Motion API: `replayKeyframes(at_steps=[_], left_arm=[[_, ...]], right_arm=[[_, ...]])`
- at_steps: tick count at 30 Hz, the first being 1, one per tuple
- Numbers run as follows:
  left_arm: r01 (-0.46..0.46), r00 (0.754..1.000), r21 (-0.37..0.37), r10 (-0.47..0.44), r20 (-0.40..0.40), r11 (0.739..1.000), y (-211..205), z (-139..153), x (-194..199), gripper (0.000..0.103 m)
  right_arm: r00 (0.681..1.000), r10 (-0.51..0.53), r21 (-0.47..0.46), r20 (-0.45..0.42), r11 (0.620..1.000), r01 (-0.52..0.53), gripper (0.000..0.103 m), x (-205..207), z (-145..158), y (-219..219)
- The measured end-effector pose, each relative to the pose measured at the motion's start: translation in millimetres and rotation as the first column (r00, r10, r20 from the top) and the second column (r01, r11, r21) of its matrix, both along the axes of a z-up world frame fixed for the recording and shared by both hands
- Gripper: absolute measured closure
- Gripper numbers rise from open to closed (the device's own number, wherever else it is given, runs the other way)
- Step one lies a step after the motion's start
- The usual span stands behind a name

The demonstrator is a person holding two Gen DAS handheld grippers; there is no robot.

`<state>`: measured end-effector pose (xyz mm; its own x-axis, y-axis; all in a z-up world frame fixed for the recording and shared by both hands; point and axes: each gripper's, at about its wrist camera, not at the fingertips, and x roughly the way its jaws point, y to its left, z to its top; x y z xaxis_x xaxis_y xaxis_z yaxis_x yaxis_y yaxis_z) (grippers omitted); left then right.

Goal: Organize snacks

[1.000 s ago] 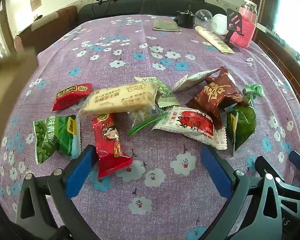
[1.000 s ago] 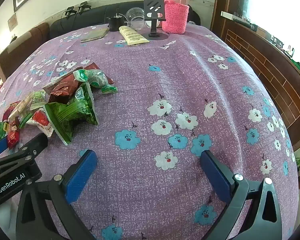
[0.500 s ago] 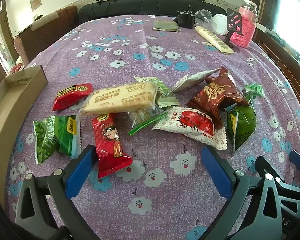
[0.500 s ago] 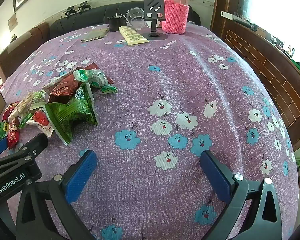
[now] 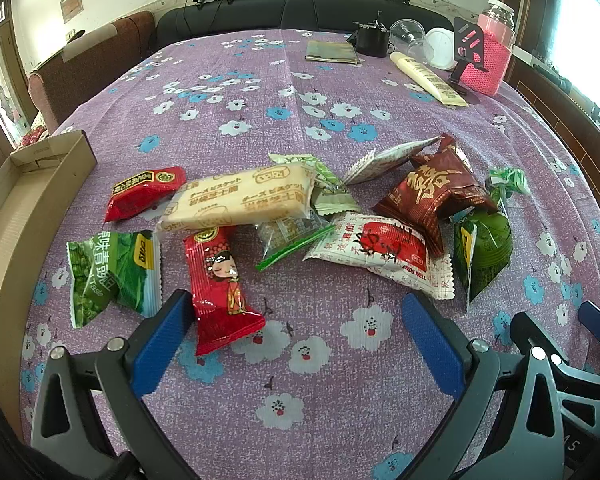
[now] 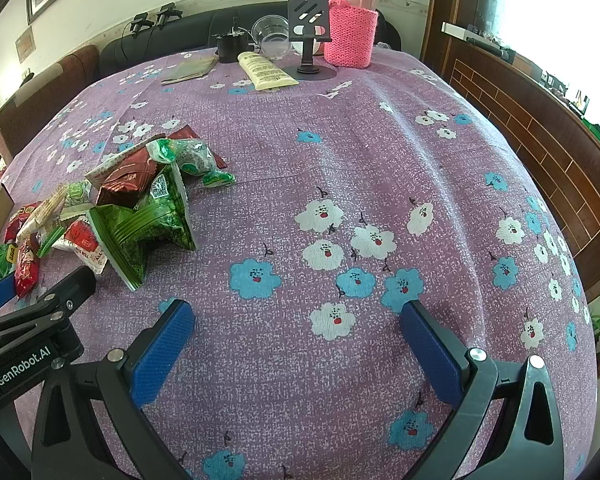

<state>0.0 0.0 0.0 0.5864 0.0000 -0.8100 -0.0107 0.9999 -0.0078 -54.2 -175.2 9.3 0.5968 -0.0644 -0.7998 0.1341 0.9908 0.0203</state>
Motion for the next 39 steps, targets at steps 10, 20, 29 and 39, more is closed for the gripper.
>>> replayKeyframes(at_steps=[10, 20, 29, 39], left_arm=[[0.0, 1.0, 0.0, 0.0, 0.0, 1.0, 0.0, 0.0, 0.0, 0.0], [-0.036, 0.999, -0.002, 0.036, -0.009, 0.999, 0.9, 0.3, -0.6, 0.0], [0.053, 0.995, -0.003, -0.053, -0.08, 0.999, 2.9, 2.6, -2.8, 0.0], [0.088, 0.978, -0.088, -0.103, -0.18, 0.992, 17.7, 14.9, -26.0, 0.023]], right_arm=[[1.0, 0.0, 0.0, 0.0, 1.0, 0.0, 0.0, 0.0, 0.1, 0.2], [1.0, -0.008, 0.006, 0.0, 1.0, 0.008, 0.0, -0.1, 0.2, -0.4], [0.997, 0.004, 0.024, -0.081, 1.0, -0.002, 0.0, 7.7, 1.0, -3.0], [0.994, 0.02, 0.012, -0.103, 1.0, -0.019, 0.0, 17.8, -0.3, -1.9]])
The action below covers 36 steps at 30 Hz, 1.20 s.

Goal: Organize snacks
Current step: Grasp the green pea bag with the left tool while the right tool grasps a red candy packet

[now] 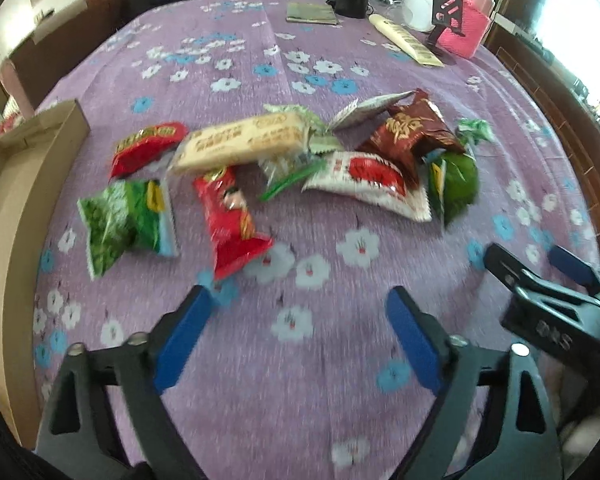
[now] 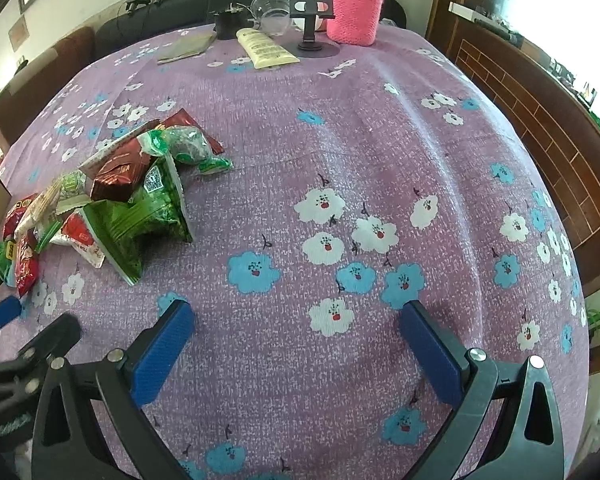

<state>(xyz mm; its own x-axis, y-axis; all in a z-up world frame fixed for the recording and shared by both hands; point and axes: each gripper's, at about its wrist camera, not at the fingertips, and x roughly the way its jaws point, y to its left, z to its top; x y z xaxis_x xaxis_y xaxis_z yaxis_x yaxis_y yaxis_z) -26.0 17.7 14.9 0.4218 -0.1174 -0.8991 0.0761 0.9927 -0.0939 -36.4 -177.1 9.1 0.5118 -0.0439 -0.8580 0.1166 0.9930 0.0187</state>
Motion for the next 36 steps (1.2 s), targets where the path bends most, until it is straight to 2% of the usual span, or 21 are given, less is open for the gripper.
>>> replayKeyframes(at_steps=[1, 3, 4, 5, 7, 9, 14, 18, 20, 22, 24, 29, 32, 34, 36], left_arm=[[-0.002, 1.0, -0.03, 0.002, -0.014, 1.0, 4.7, 2.1, -1.6, 0.027], [-0.017, 0.998, -0.108, 0.011, -0.055, 0.994, 19.6, 8.2, -5.2, 0.048], [-0.026, 0.998, -0.132, 0.018, -0.059, 0.991, 25.6, 12.4, -6.8, 0.05], [-0.043, 0.998, -0.142, 0.037, -0.044, 0.989, 36.2, 20.1, -10.2, 0.05], [-0.057, 0.998, -0.145, 0.057, -0.005, 0.988, 51.2, 32.0, -16.5, 0.05], [-0.059, 0.997, -0.138, 0.065, 0.042, 0.989, 68.7, 45.0, -21.0, 0.049], [-0.052, 0.996, -0.107, 0.059, 0.066, 0.993, 103.8, 43.0, -8.5, 0.047], [0.034, 0.997, -0.09, -0.028, 0.069, 0.995, 115.5, 37.6, 10.9, 0.047], [0.095, 0.994, -0.081, -0.091, 0.058, 0.992, 117.1, 35.1, 19.9, 0.047], [0.147, 0.989, -0.04, -0.145, 0.042, 0.988, 117.3, 30.8, 27.9, 0.048], [0.196, 0.98, -0.027, -0.195, 0.031, 0.98, 120.0, 29.3, 31.4, 0.048], [0.274, 0.962, -0.047, -0.274, 0.01, 0.96, 126.3, 31.2, 33.8, 0.048], [0.31, 0.951, -0.044, -0.31, 0.012, 0.95, 118.0, 30.3, 37.3, 0.048], [0.322, 0.947, -0.039, -0.322, 0.017, 0.946, 112.2, 29.0, 42.0, 0.048], [0.33, 0.944, -0.045, -0.33, 0.013, 0.943, 106.7, 26.0, 48.8, 0.048]], right_arm=[[1.0, 0.005, -0.002, 0.001, 1.0, -0.005, 0.0, 0.3, -0.1, 0.1], [1.0, 0.011, -0.002, 0.003, 1.0, -0.011, 0.0, 1.1, -0.3, -0.4], [1.0, 0.018, -0.005, 0.002, 1.0, -0.018, 0.001, 1.8, 0.0, -0.4], [1.0, 0.019, -0.007, 0.002, 1.0, -0.019, 0.001, 2.5, 0.8, -0.6], [1.0, 0.014, 0.002, 0.011, 1.0, -0.014, 0.02, 1.9, 5.6, -2.0], [1.0, 0.019, 0.038, 0.025, 0.999, -0.02, 0.027, 0.1, 13.7, -2.2], [0.991, 0.118, 0.199, 0.056, 0.972, -0.127, 0.031, 1.8, 31.6, 17.2], [0.962, 0.269, 0.364, 0.052, 0.892, -0.27, 0.031, 11.5, 32.5, 59.5], [0.94, 0.336, 0.371, 0.057, 0.867, -0.333, 0.035, 17.4, 31.7, 88.3], [0.925, 0.375, 0.375, 0.057, 0.851, -0.368, 0.042, 23.0, 29.2, 110.3], [0.918, 0.394, 0.369, 0.053, 0.846, -0.384, 0.047, 31.0, 25.9, 129.3], [0.898, 0.437, 0.36, 0.041, 0.832, -0.422, 0.049, 41.4, 22.7, 156.2], [0.891, 0.453, 0.364, 0.015, 0.828, -0.427, 0.063, 48.3, 14.9, 168.2], [0.894, 0.448, 0.344, 0.01, 0.838, -0.424, 0.084, 47.0, 16.2, 175.3], [0.899, 0.438, 0.365, -0.002, 0.837, -0.407, 0.085, 46.5, 16.1, 171.4]])
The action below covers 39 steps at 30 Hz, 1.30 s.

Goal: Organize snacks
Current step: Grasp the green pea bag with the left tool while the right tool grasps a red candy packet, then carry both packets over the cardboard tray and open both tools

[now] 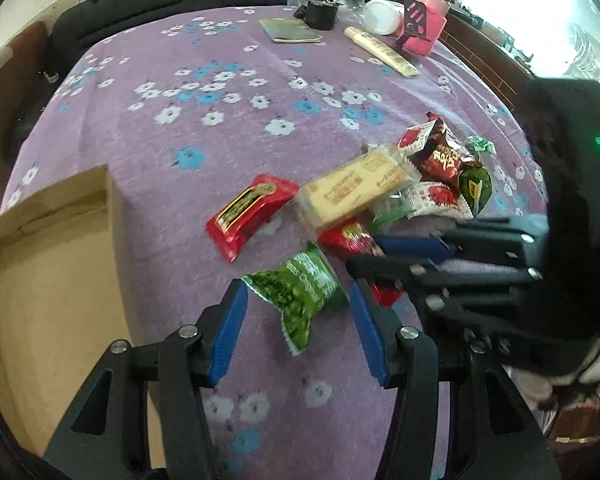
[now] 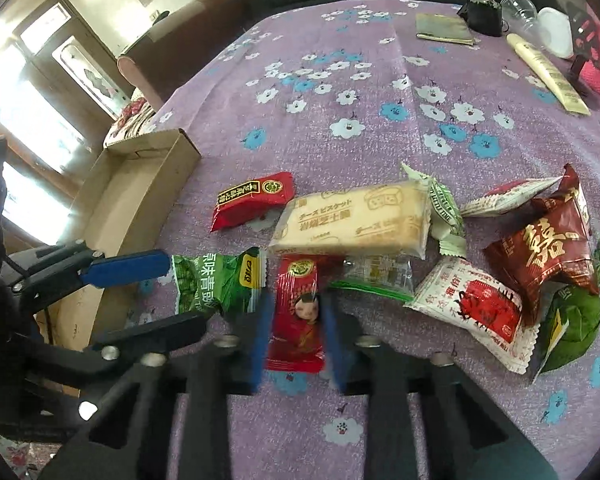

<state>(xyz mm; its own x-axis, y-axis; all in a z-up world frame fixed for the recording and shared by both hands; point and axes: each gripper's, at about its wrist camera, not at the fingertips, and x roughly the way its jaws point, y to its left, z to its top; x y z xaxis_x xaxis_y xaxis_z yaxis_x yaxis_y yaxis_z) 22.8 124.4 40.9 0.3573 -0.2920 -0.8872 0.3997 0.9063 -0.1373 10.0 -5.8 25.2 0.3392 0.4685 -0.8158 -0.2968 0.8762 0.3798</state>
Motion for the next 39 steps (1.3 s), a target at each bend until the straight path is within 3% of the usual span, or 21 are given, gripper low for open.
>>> replayKeyframes(at_steps=[13, 17, 20, 21, 23, 30, 34, 36, 39], left_arm=[[0.07, 0.996, -0.05, -0.073, -0.052, 0.996, -36.5, -12.7, 15.5, 0.044], [0.077, 0.994, -0.053, -0.081, -0.079, 0.996, -54.0, -19.9, 14.8, 0.036], [0.1, 0.994, 0.035, -0.099, -0.037, 0.994, -68.8, -23.0, 6.4, 0.037], [0.095, 0.995, 0.06, -0.094, -0.025, 0.994, -71.3, -23.1, 4.0, 0.049], [0.074, 0.996, 0.032, -0.073, -0.048, 0.997, -68.4, -21.1, 4.1, 0.063], [-0.066, 0.997, -0.104, 0.062, -0.042, 0.992, -35.3, 6.9, -9.8, 0.064], [-0.196, 0.981, -0.188, 0.195, -0.021, 0.962, 11.7, 40.1, -28.4, 0.064], [-0.257, 0.966, -0.191, 0.26, -0.008, 0.947, 39.5, 52.5, -40.6, 0.064], [-0.352, 0.934, -0.14, 0.356, 0.011, 0.926, 88.1, 59.8, -57.6, 0.064]], right_arm=[[0.992, -0.126, -0.001, -0.021, 0.992, 0.126, 0.085, -37.4, 8.5, -55.8], [0.988, -0.152, 0.002, -0.008, 0.988, 0.152, 0.085, -45.7, 15.7, -67.5], [0.986, -0.169, -0.002, -0.004, 0.986, 0.169, 0.085, -48.1, 15.8, -74.9], [0.985, -0.173, -0.001, -0.008, 0.985, 0.173, 0.085, -47.1, 14.9, -75.6], [0.983, -0.181, -0.006, -0.01, 0.983, 0.181, 0.085, -48.5, 14.4, -79.9], [0.988, -0.154, 0.005, 0.015, 0.988, 0.154, 0.085, -51.8, 29.0, -73.8], [0.993, -0.113, 0.026, 0.042, 0.993, 0.112, 0.085, -50.4, 47.1, -54.5], [0.995, -0.079, 0.044, 0.055, 0.996, 0.077, 0.085, -50.0, 58.0, -37.5], [0.998, -0.009, 0.07, 0.068, 0.998, 0.004, 0.085, -49.5, 70.7, -0.2]])
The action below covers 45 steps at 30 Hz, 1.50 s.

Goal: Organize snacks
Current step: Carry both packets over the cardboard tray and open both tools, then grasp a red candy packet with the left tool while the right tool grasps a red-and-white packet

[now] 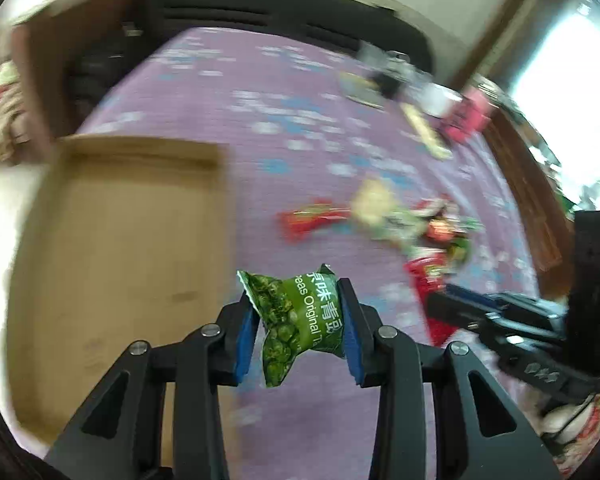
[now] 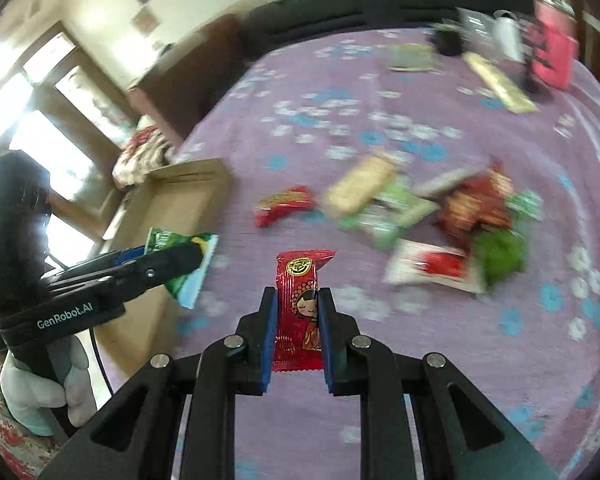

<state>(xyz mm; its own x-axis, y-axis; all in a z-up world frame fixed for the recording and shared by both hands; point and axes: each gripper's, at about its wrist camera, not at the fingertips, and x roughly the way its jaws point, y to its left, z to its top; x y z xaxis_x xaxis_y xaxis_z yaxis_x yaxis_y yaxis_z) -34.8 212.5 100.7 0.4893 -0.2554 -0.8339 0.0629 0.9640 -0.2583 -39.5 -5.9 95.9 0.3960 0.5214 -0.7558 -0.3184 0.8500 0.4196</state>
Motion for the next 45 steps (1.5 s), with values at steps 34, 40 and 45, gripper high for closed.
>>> replayKeyframes(at_steps=[34, 40, 45], left_arm=[[-0.157, 0.988, -0.148, 0.157, -0.006, 0.976, 170.4, -12.5, -33.8, 0.039], [-0.03, 0.998, -0.212, 0.04, 0.041, 0.977, 128.0, 6.3, -4.5, 0.039], [0.142, 0.989, -0.148, -0.133, 0.065, 0.979, 49.4, 11.5, 30.5, 0.039]], right_arm=[[0.983, 0.176, -0.073, -0.045, 0.981, -0.179, 0.081, -30.8, -19.9, 210.3], [0.981, -0.025, -0.121, 0.19, 0.991, 0.049, 0.025, -47.9, 22.0, 125.6], [0.969, -0.245, -0.136, 0.02, 0.96, 0.245, 0.045, -19.6, -15.8, 19.7]])
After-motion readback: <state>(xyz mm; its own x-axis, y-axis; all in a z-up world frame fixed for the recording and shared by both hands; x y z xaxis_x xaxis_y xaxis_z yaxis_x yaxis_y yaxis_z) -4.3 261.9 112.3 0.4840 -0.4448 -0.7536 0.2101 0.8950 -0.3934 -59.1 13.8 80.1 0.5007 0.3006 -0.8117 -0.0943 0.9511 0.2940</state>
